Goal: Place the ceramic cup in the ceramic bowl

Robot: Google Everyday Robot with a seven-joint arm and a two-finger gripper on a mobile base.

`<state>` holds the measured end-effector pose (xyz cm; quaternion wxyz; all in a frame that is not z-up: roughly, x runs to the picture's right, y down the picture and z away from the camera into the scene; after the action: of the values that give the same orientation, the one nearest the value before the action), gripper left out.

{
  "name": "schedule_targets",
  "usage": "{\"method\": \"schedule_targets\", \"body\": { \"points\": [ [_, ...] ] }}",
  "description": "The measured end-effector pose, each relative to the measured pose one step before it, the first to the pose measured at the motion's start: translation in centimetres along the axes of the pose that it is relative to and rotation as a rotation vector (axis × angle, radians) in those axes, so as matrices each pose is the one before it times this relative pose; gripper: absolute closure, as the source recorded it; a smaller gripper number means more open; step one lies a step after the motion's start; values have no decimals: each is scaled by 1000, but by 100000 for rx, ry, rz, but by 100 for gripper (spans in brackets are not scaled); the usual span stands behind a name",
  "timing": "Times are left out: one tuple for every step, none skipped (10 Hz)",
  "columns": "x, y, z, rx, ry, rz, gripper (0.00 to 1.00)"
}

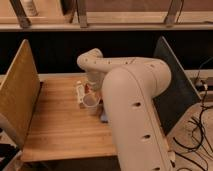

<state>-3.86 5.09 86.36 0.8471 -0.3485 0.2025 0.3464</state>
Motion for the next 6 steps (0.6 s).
{"method": "schedule_targets", "body": {
  "points": [
    [-108,-169,-117,-79,-375,-204,88],
    [-22,-35,-187,-393,-501,-116,96],
    [4,93,-245,-578,-633,-207,100],
    [108,424,-557,-1667,-1332,-702,100],
    [136,486,-909,-1266,-1685,-1149,100],
    [201,359,-976,-359,-1279,-1251,100]
  ]
}}
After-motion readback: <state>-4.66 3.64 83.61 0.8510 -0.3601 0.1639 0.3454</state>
